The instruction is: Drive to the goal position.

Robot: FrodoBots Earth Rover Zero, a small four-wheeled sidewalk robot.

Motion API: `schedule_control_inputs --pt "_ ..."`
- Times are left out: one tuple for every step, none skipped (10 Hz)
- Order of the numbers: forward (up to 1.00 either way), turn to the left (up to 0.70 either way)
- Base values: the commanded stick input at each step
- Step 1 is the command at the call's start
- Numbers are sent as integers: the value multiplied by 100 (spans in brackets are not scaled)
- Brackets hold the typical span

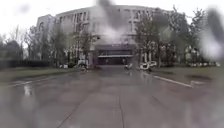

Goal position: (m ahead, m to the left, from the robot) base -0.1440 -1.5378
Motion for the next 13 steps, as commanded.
schedule_control_inputs --pt "70 0" --pt "70 0" --pt "70 0" --pt "70 0" --pt "70 0" --pt "70 0" --pt "70 0" --pt "70 0" --pt "70 0" --pt "70 0" --pt "70 0" --pt "70 0" --pt "70 0"
